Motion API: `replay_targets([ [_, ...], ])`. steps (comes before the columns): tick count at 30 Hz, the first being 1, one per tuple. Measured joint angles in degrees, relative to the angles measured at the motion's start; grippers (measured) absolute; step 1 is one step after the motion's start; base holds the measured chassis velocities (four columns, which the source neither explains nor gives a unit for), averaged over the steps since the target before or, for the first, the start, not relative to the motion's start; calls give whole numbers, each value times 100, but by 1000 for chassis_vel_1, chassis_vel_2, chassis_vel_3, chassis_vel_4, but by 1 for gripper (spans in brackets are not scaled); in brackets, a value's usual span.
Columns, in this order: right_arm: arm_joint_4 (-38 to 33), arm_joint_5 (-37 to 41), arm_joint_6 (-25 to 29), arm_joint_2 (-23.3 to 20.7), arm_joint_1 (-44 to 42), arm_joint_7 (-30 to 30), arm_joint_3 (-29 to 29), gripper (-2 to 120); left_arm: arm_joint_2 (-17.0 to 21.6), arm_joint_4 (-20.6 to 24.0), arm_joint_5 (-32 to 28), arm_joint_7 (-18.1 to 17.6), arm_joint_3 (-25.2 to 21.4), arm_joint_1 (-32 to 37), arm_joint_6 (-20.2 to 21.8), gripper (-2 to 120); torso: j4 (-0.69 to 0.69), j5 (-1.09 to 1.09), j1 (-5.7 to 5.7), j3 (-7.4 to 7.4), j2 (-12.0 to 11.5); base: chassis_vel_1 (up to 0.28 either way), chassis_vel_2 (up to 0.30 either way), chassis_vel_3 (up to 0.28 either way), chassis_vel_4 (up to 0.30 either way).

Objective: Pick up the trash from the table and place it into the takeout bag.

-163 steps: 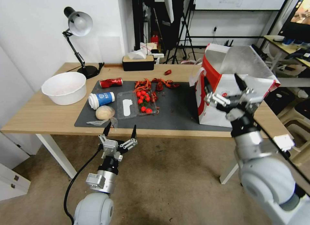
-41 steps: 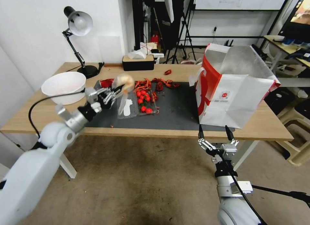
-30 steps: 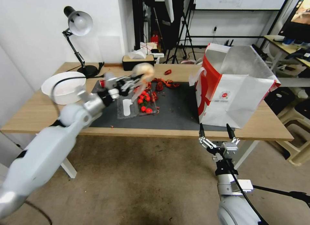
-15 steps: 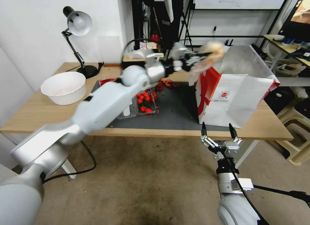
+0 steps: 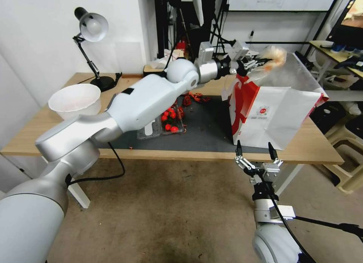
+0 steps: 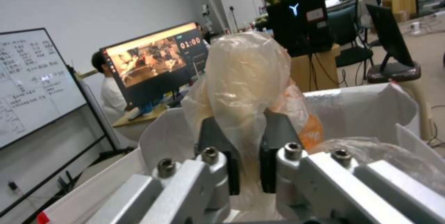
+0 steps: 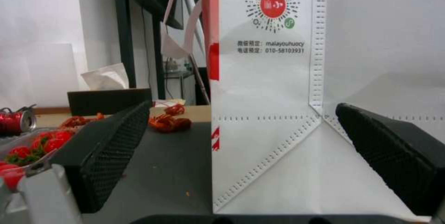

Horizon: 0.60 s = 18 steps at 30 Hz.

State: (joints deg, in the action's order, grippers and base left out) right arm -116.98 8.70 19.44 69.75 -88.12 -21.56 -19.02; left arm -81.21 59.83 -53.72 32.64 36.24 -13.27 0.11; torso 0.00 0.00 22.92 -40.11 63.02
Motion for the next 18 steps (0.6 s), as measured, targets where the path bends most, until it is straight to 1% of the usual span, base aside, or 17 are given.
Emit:
replay_targets([
  [2,-2,2,4,1,-2,1,-4,100,-89,-139,32,49,28,-105,81,21,1,0,0,0,0,0,0,0,0],
  [3,-2,2,4,1,-2,1,-4,100,-89,-139,32,49,28,-105,81,21,1,0,0,0,0,0,0,0,0],
  [6,-6,8,10,1,-8,1,-16,100,-179,-255,46,85,103,-188,143,34,0,0,0,0,0,0,0,0,0],
  [7,-6,8,10,1,-8,1,-16,100,-179,-255,46,85,103,-188,143,34,0,0,0,0,0,0,0,0,0],
  [11,-13,24,18,-4,-13,-1,-42,100,-216,-283,55,113,136,-228,188,55,0,0,0,0,0,0,0,0,0],
  [12,-13,24,18,-4,-13,-1,-42,100,-216,-283,55,113,136,-228,188,55,0,0,0,0,0,0,0,0,0],
  [13,-14,27,19,-6,-13,-2,-48,100,-215,-283,57,116,144,-238,193,58,0,0,0,0,0,0,0,0,0],
  [14,-17,33,20,-6,-13,-4,-50,100,-212,-281,58,117,145,-244,194,65,0,0,0,0,0,0,0,0,0],
  [15,-17,33,20,-6,-13,-4,-50,100,-212,-281,58,117,145,-244,194,65,0,0,0,0,0,0,0,0,0],
  [18,-27,36,20,-3,-11,-7,-50,100,-186,-240,74,107,53,-224,190,78,0,0,0,0,0,0,0,0,0],
])
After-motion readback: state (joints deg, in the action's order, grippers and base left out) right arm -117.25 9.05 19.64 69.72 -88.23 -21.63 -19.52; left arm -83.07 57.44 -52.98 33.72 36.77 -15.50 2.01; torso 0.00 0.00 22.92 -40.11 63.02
